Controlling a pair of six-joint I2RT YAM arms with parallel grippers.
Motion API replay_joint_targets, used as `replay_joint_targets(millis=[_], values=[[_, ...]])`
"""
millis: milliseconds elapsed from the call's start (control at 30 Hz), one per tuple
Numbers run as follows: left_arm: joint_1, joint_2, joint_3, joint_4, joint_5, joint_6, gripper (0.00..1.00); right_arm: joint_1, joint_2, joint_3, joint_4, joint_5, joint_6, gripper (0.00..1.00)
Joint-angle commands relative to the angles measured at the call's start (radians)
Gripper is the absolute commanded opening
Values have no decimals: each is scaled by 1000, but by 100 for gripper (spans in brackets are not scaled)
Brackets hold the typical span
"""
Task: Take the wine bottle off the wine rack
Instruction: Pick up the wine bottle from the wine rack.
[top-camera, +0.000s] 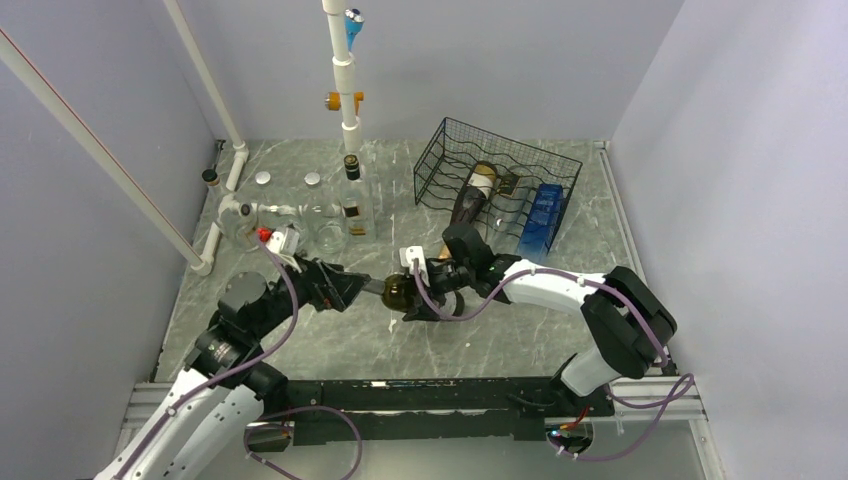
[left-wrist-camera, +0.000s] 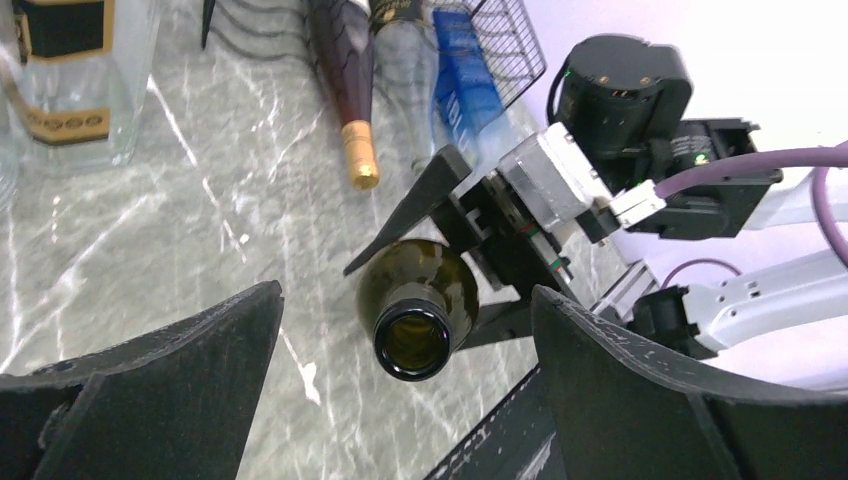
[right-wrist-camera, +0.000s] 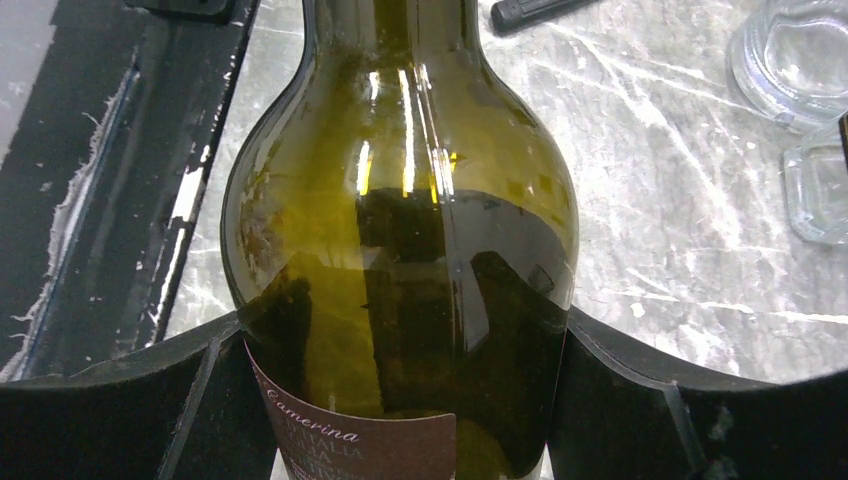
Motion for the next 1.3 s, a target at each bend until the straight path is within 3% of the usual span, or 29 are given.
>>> replay_joint_targets(millis=[0,700,1267], values=[[3,-36,-85,304,-5,-72,99,-13,-19,39,79,-99,97,5],[-4,157,-267,785,23,-214,99,-59,-4,25,161,-170,219,5],[-163,317,-224,821,-171,-131,94,-72,6,22,179,-183,252,4]])
